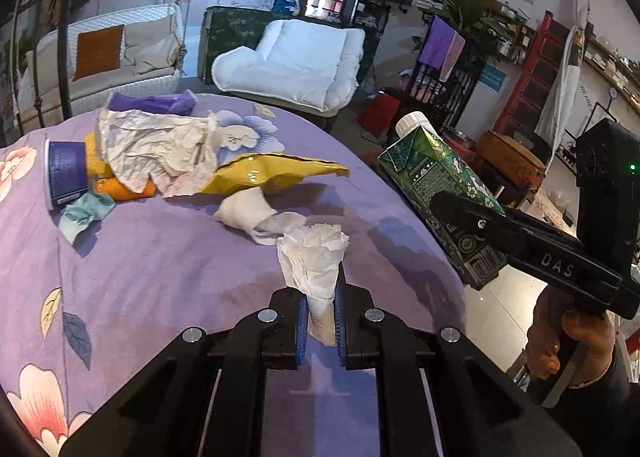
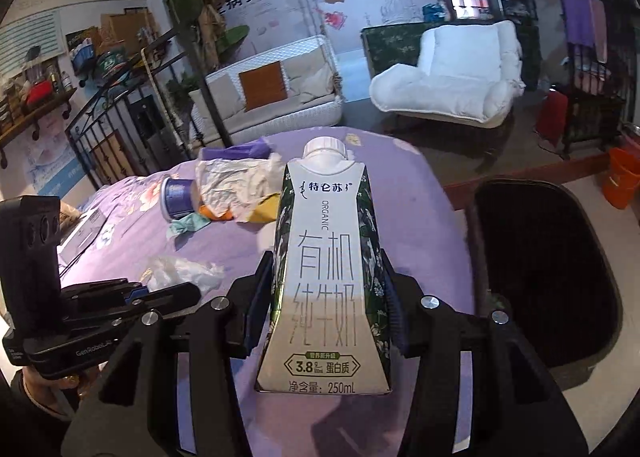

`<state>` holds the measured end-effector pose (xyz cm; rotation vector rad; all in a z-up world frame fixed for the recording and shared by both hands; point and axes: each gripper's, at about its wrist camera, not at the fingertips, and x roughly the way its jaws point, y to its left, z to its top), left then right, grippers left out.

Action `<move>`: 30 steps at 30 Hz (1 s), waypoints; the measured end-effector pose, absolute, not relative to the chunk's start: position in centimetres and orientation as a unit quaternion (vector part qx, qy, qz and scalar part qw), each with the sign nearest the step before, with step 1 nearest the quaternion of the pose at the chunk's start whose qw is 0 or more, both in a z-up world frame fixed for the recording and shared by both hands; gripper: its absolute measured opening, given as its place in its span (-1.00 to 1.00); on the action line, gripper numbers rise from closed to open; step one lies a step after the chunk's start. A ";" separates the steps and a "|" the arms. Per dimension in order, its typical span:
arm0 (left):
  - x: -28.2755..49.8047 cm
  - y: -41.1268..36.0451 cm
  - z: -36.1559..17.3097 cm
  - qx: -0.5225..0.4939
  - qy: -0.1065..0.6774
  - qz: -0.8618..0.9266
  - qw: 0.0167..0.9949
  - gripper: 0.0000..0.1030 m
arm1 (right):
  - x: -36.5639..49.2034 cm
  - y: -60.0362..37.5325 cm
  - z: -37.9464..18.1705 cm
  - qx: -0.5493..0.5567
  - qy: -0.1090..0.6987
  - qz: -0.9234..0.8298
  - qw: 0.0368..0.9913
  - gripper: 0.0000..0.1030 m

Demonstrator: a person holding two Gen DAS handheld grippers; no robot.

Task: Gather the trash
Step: 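Carry the carton and tissue over the bin and release both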

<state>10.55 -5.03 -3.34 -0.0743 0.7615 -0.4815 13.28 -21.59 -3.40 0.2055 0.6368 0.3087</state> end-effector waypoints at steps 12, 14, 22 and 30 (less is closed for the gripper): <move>11.0 -13.8 -4.2 0.009 0.377 -0.327 0.866 -0.77 | 16.6 -33.1 -8.0 0.109 0.366 -0.001 0.924 -0.03; 11.2 -14.8 -4.2 0.017 0.377 -0.335 0.863 -0.77 | 17.7 -34.1 -8.9 0.116 0.378 -0.015 0.919 -0.03; 12.3 -17.9 -4.6 0.025 0.392 -0.359 0.847 -0.77 | 22.4 -36.6 -12.7 0.136 0.442 -0.039 0.886 -0.01; 13.5 -19.8 -5.0 0.027 0.403 -0.369 0.837 -0.77 | 22.1 -37.8 -13.4 0.172 0.432 -0.046 0.884 0.53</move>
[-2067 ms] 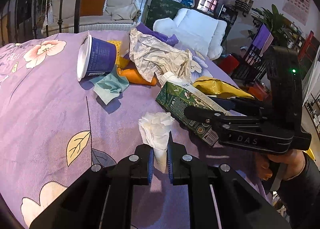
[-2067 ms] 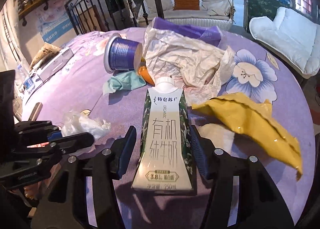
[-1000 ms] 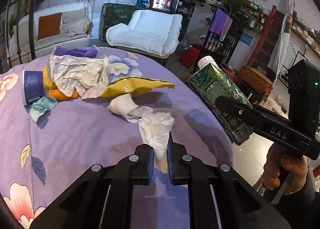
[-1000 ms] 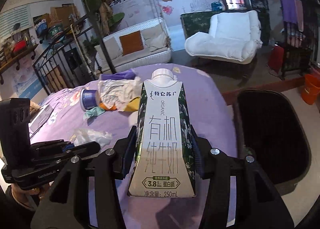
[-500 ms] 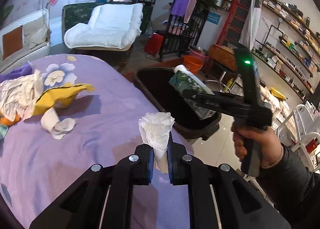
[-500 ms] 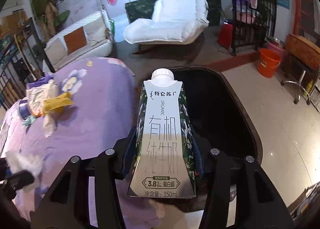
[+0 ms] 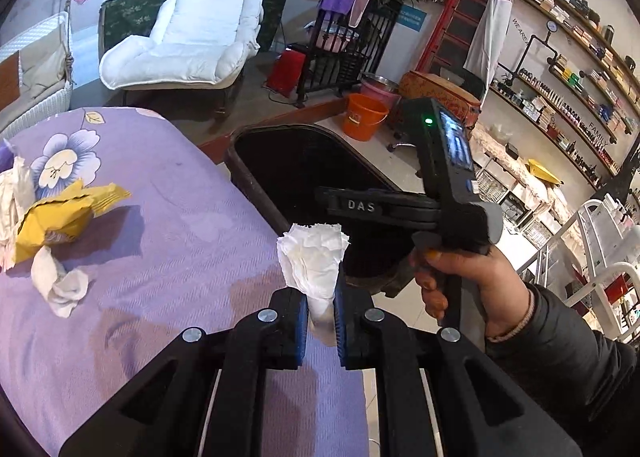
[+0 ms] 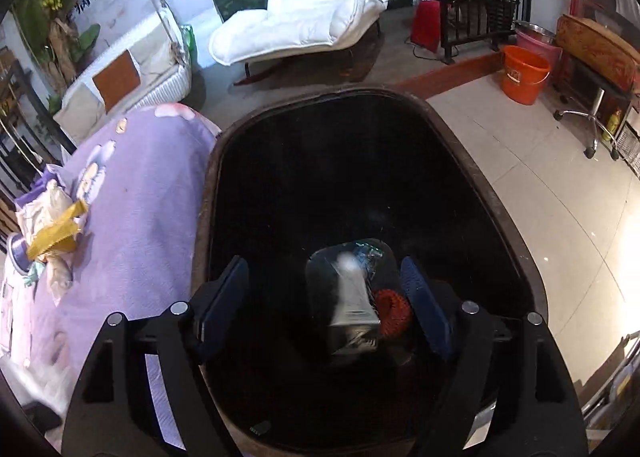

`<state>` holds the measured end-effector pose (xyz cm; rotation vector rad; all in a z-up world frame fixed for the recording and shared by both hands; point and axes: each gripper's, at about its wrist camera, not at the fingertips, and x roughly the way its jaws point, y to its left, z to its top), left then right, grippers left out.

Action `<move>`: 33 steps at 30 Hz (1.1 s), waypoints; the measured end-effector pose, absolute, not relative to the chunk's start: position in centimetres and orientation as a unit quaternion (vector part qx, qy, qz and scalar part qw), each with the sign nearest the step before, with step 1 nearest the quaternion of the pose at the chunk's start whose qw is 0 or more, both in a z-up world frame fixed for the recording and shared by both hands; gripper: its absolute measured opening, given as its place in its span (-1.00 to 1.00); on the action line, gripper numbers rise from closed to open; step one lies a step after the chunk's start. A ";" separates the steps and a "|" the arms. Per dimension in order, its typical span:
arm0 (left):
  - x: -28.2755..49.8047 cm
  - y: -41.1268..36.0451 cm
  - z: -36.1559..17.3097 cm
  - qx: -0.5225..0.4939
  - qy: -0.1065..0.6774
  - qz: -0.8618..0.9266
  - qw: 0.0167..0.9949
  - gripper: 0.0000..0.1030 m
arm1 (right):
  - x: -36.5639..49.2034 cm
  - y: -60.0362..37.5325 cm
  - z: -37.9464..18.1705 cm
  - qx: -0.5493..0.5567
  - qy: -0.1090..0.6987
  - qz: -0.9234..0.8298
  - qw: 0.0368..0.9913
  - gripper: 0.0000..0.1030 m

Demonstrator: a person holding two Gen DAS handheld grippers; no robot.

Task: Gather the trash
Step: 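Carry the carton and tissue over the bin and release both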

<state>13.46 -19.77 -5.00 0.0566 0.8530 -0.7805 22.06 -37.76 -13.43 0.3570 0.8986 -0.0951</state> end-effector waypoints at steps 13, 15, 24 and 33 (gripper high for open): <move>16.1 -22.9 -5.7 0.024 0.426 -0.379 0.821 -0.77 | 15.5 -37.8 -9.6 0.152 0.355 -0.088 0.918 0.53; 16.6 -23.5 -5.8 0.022 0.430 -0.381 0.818 -0.77 | 14.3 -38.3 -9.3 0.150 0.347 -0.104 0.920 0.54; 18.2 -27.0 -6.8 0.033 0.449 -0.384 0.806 -0.77 | 10.6 -40.9 -9.6 0.174 0.336 -0.147 0.914 0.56; 19.7 -30.8 -8.3 0.062 0.466 -0.387 0.793 -0.56 | 7.6 -42.7 -10.2 0.202 0.322 -0.190 0.905 0.57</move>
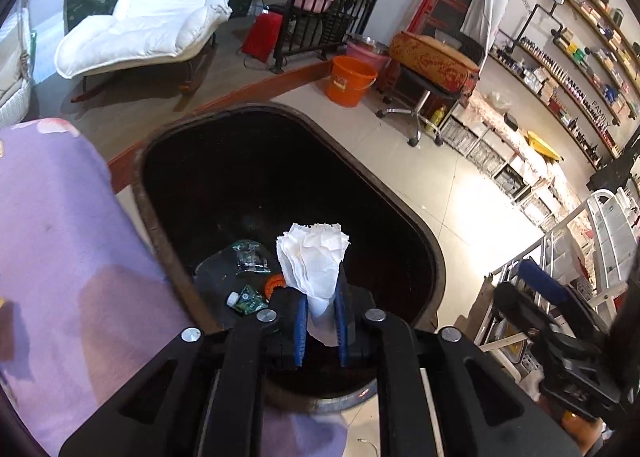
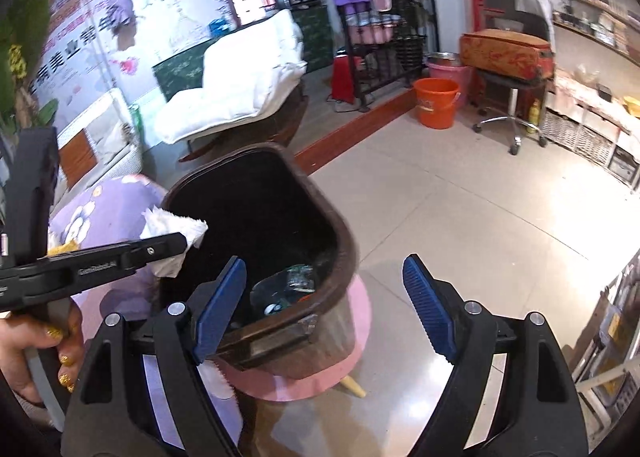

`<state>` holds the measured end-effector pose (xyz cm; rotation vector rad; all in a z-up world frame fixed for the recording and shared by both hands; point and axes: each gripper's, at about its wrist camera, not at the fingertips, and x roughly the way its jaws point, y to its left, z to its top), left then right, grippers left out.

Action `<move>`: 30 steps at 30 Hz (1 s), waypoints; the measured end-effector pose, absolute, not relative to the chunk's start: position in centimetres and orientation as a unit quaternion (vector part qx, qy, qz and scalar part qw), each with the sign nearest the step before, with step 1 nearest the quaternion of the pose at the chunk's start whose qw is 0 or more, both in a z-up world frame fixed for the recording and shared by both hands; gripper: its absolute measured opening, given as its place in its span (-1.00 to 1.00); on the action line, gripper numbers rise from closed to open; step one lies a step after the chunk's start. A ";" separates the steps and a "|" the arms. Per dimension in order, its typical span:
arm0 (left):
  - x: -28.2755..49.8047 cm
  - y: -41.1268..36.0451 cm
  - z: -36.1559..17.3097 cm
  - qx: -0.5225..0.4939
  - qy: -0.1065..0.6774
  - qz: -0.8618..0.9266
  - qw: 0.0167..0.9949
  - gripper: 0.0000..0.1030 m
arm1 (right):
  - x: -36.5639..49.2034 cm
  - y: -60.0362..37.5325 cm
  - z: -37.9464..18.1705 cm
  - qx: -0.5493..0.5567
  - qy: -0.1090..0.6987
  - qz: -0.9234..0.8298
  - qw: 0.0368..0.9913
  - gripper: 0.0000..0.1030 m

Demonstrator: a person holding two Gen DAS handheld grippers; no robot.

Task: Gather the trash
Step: 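Carry the carton and tissue over the bin and release both, then grasp the blue-and-white cup with the left tool while the right tool grasps the yellow snack bag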

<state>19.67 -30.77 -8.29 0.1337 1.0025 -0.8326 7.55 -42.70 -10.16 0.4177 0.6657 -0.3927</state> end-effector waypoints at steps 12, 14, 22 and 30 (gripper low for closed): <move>19.2 -30.7 -8.1 0.077 0.443 -0.385 0.806 0.65 | 6.5 -45.1 -11.0 0.230 0.321 -0.232 0.889 0.63; 18.9 -30.1 -7.8 0.073 0.438 -0.384 0.809 0.66 | 6.6 -45.1 -10.9 0.231 0.319 -0.233 0.889 0.63; 16.4 -27.7 -5.8 0.073 0.401 -0.383 0.829 0.69 | 7.6 -43.9 -10.3 0.229 0.326 -0.206 0.894 0.63; 14.1 -22.5 -4.4 0.064 0.365 -0.347 0.861 0.70 | 10.4 -39.4 -9.4 0.203 0.334 -0.130 0.911 0.64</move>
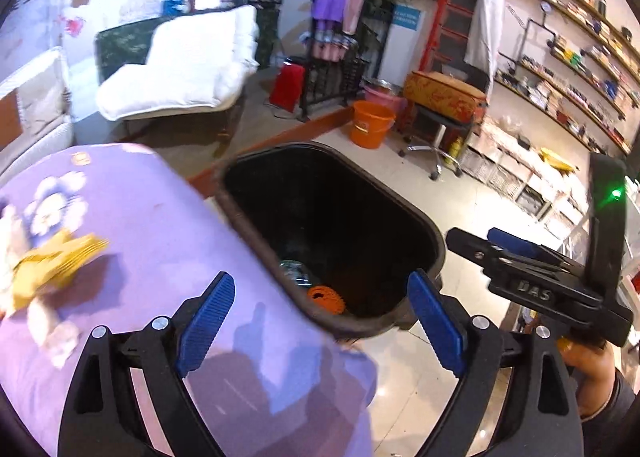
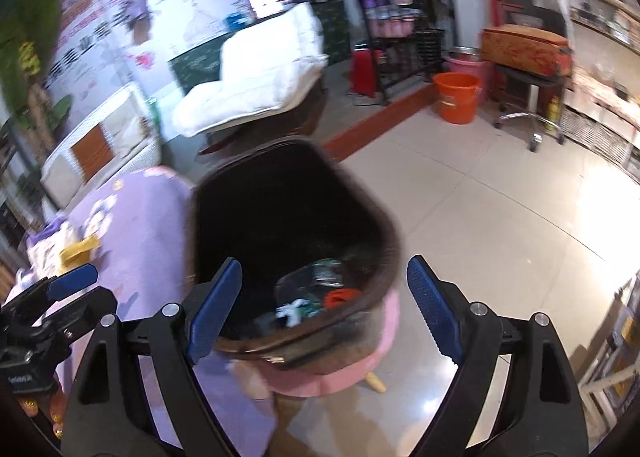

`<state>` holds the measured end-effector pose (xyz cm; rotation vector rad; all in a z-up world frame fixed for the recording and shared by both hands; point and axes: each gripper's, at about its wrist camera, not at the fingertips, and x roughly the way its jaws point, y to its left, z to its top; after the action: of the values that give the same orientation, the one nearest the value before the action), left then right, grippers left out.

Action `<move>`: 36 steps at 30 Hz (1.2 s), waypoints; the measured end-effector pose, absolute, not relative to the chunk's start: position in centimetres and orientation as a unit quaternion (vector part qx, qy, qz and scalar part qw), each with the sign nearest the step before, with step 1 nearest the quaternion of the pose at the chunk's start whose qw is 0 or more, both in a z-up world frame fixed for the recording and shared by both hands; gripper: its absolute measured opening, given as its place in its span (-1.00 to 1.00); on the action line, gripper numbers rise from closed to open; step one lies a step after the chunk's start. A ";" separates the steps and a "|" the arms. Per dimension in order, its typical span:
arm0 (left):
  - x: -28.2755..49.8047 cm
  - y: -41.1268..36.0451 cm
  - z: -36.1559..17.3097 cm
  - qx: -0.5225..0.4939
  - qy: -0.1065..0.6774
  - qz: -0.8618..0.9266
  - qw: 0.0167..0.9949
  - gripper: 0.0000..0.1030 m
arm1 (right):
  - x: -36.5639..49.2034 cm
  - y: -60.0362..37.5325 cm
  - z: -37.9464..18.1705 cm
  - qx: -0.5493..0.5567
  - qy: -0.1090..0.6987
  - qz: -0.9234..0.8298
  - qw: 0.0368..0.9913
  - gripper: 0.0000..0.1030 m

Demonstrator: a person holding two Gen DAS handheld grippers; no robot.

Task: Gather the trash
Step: 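Grasp the blue-and-white cup with the left tool while the right tool grasps the yellow snack bag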

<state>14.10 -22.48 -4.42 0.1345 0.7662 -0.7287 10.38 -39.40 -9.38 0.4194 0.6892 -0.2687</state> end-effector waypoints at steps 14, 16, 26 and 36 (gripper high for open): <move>13.1 -8.8 -3.5 -0.031 0.354 -0.195 0.914 0.70 | 15.8 -24.0 -7.0 0.031 0.358 0.082 0.929 0.63; 12.9 -6.9 -3.6 -0.035 0.356 -0.169 0.919 0.70 | 15.9 -22.1 -6.9 0.005 0.357 0.095 0.929 0.63; 12.3 1.1 -4.6 -0.034 0.372 -0.083 0.924 0.70 | 20.3 -14.4 -5.5 -0.123 0.351 0.151 0.916 0.63; 13.7 8.8 -5.4 -0.054 0.375 -0.049 0.924 0.70 | 26.0 -8.9 -7.3 -0.252 0.376 0.168 0.876 -0.22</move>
<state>13.71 8.81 -5.37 -0.1115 0.7695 -0.1011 26.04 -8.89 -7.31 -0.5266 0.7842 0.3496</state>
